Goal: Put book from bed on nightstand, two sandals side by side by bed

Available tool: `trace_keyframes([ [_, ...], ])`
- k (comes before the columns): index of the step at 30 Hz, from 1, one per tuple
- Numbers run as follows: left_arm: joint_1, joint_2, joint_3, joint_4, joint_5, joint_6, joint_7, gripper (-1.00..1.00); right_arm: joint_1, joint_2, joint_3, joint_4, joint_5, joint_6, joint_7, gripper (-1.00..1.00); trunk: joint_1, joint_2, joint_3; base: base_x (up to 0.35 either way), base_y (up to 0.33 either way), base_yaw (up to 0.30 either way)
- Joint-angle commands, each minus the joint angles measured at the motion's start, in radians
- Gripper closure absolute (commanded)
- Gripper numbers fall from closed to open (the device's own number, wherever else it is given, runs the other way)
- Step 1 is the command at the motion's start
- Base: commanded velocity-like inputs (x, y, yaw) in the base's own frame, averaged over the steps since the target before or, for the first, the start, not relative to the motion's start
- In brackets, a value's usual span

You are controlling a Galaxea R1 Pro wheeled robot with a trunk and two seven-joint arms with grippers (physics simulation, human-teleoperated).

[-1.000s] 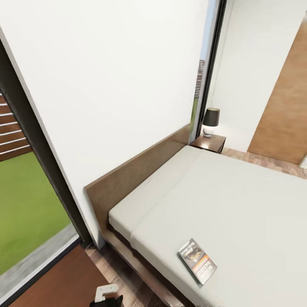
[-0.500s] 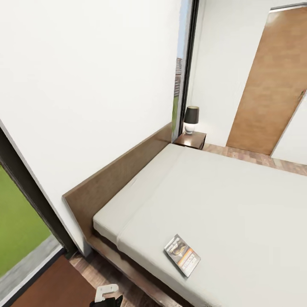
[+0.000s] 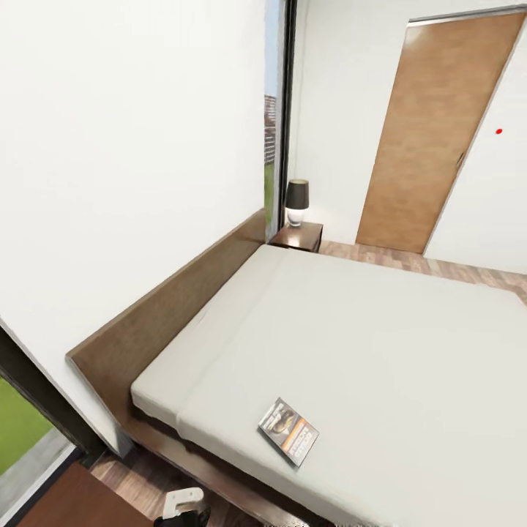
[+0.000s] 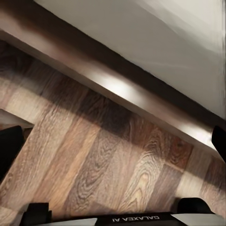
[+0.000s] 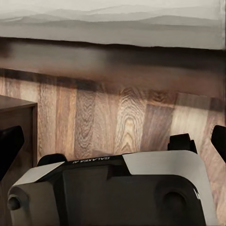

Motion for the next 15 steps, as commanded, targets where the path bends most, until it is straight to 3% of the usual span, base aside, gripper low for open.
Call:
trace_keyframes([
  [1, -0.001, 0.000, 0.006, 0.001, 0.006, -0.001, -0.007, -1.00, -0.002, 0.000, -0.001, 0.004, -0.009, -0.001, 0.005, -1.00, -0.004, 0.006, 0.001, 0.000, 0.000, -0.271],
  [15, -0.001, 0.000, 0.006, 0.001, 0.006, -0.001, -0.007, -1.00, -0.002, 0.000, -0.001, 0.004, -0.009, -0.001, 0.005, -1.00, -0.057, 0.104, 0.036, 0.000, 0.000, -0.271],
])
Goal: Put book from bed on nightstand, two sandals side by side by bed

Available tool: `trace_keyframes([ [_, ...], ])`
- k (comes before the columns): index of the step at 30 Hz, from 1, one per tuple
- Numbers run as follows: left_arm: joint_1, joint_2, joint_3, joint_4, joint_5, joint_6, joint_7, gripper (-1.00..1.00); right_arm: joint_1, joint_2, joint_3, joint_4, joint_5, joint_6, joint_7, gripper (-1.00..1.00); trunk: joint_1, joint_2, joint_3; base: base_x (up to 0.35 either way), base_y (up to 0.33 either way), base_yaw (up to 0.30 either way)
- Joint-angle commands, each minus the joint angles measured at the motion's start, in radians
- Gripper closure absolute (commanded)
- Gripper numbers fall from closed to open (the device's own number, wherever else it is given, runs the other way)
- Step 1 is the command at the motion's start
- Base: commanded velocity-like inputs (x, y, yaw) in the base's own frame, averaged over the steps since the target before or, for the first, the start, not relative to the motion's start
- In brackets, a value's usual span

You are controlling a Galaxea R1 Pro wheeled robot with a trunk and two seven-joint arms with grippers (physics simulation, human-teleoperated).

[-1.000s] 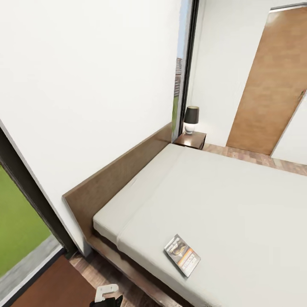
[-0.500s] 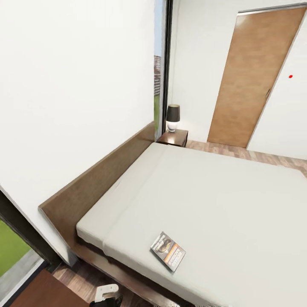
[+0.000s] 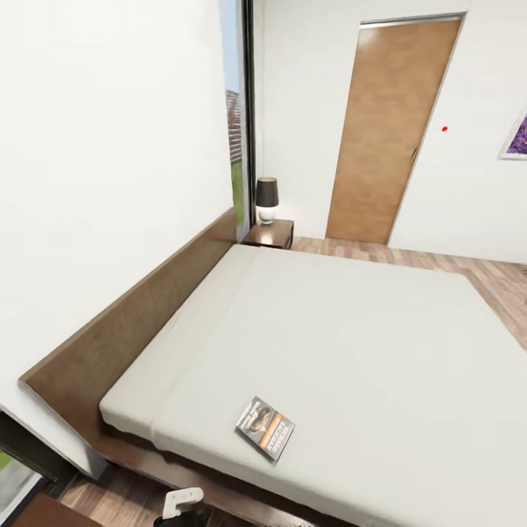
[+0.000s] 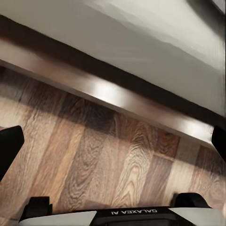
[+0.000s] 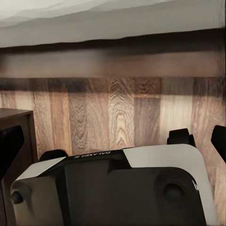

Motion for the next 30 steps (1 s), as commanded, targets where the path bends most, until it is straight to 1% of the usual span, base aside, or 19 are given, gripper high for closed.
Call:
trace_keyframes([
  [1, -0.001, 0.000, 0.006, 0.001, 0.006, -0.001, -0.006, -1.00, -0.002, 0.000, -0.001, 0.004, -0.009, -0.001, 0.005, -1.00, -0.004, 0.006, 0.001, 0.000, 0.000, -0.270],
  [18, -0.001, 0.000, 0.006, 0.001, 0.006, -0.001, -0.007, -1.00, -0.002, 0.000, -0.001, 0.004, -0.009, -0.001, 0.005, -1.00, -0.069, 0.125, 0.043, 0.000, 0.000, -0.263],
  [26, -0.001, 0.000, 0.006, 0.001, 0.006, -0.001, -0.007, -1.00, -0.002, 0.000, -0.001, 0.004, -0.009, -0.001, 0.005, -1.00, -0.100, 0.181, 0.067, 0.000, 0.000, -0.054],
  [30, -0.001, 0.000, 0.006, 0.001, 0.006, -0.001, -0.007, -1.00, -0.002, 0.000, -0.001, 0.004, -0.009, -0.001, 0.005, -1.00, -0.100, 0.181, 0.067, 0.000, 0.000, -0.003],
])
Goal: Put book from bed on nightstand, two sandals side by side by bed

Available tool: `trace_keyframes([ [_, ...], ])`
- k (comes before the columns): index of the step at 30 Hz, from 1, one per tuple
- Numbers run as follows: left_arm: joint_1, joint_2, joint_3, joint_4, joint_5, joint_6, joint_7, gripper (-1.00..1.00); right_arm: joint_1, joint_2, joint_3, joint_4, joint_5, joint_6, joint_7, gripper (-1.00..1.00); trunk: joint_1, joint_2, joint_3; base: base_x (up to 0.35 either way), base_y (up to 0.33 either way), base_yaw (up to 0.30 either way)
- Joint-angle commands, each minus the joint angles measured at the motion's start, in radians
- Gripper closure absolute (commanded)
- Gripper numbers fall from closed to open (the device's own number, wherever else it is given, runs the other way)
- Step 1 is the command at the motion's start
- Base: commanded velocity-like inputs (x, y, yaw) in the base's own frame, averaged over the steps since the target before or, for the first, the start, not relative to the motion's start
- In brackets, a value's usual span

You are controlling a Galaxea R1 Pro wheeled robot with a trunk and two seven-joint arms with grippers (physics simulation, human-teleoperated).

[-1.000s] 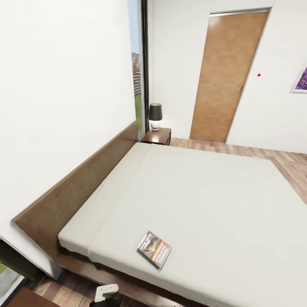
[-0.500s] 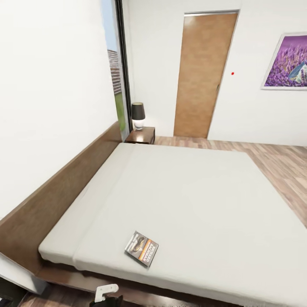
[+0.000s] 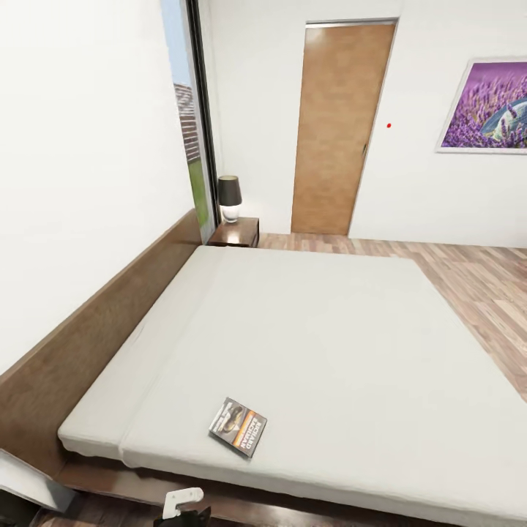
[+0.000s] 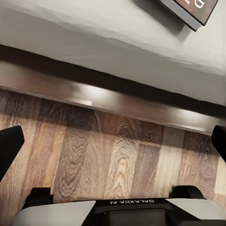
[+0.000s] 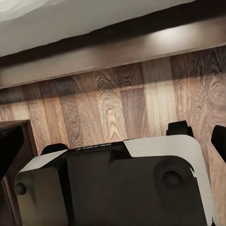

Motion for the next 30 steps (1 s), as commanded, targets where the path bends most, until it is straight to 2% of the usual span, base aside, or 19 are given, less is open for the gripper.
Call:
trace_keyframes([
  [1, -0.001, 0.000, 0.006, 0.001, 0.006, -0.001, -0.006, -1.00, -0.002, -0.001, -0.001, 0.004, -0.009, -0.001, 0.005, -1.00, 0.000, -0.001, -0.002, 0.000, 0.000, 0.000],
  [8, -0.001, 0.000, 0.006, 0.001, 0.006, -0.001, -0.006, -1.00, -0.002, -0.001, -0.001, 0.003, -0.009, -0.001, 0.007, -1.00, 0.000, -0.001, -0.002, 0.000, 0.000, -0.031],
  [20, -0.001, 0.000, 0.006, 0.001, 0.006, -0.001, -0.006, -1.00, -0.002, -0.001, -0.001, 0.003, -0.008, -0.001, 0.007, -1.00, 0.000, -0.001, -0.002, 0.000, 0.000, -0.261],
  [30, -0.001, 0.000, 0.006, 0.001, 0.006, -0.001, -0.005, -1.00, -0.002, -0.001, -0.001, 0.003, -0.007, -0.001, 0.007, -1.00, 0.000, -0.001, -0.002, 0.071, 0.000, -0.040],
])
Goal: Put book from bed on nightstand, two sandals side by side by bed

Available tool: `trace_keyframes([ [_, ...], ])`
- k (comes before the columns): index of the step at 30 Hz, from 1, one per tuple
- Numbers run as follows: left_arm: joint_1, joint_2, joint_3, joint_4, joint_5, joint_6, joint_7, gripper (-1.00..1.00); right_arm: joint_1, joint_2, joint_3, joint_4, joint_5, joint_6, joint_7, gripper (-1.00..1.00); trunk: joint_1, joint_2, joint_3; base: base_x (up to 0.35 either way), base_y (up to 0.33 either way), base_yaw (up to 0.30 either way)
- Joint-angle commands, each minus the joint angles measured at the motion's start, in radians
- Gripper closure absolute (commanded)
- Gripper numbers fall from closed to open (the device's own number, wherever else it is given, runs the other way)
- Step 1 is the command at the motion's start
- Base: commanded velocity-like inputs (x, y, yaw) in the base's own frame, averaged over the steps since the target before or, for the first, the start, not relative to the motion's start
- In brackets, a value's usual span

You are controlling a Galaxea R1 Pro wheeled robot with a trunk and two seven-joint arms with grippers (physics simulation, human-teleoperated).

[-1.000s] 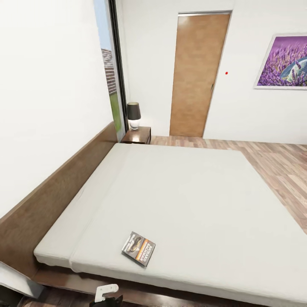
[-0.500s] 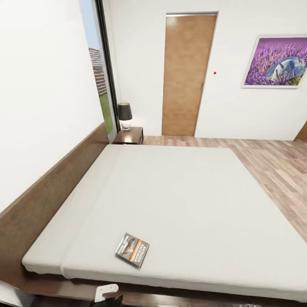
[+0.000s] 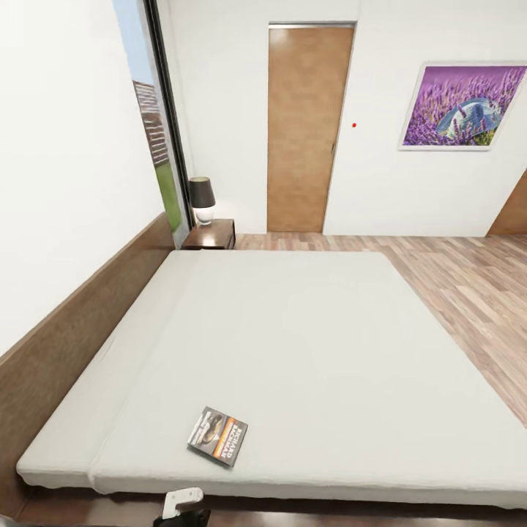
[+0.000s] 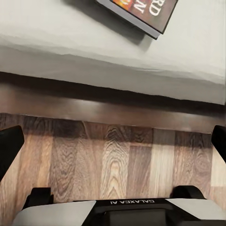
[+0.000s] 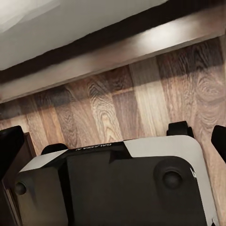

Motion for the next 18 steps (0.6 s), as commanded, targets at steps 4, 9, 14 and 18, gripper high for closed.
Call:
trace_keyframes([
  [4, -0.001, 0.000, 0.006, 0.001, 0.006, -0.001, -0.006, -1.00, -0.002, -0.001, -0.001, 0.004, -0.009, -0.001, 0.005, -1.00, 0.001, -0.001, -0.002, 0.285, 0.000, -0.002],
  [9, -0.001, 0.000, 0.006, 0.001, 0.006, -0.001, -0.006, -1.00, -0.002, -0.001, -0.001, 0.004, -0.009, -0.001, 0.005, -1.00, 0.001, -0.001, -0.002, 0.122, 0.000, -0.001],
  [14, -0.001, 0.000, 0.006, 0.001, 0.006, -0.001, -0.006, -1.00, -0.002, -0.001, -0.001, 0.004, -0.009, -0.001, 0.005, -1.00, 0.001, -0.001, -0.002, 0.019, 0.000, 0.000],
  [18, -0.001, 0.000, 0.006, 0.001, 0.006, -0.001, -0.006, -1.00, -0.002, -0.001, -0.001, 0.004, -0.009, -0.001, 0.005, -1.00, 0.001, -0.001, -0.002, 0.004, 0.000, 0.000],
])
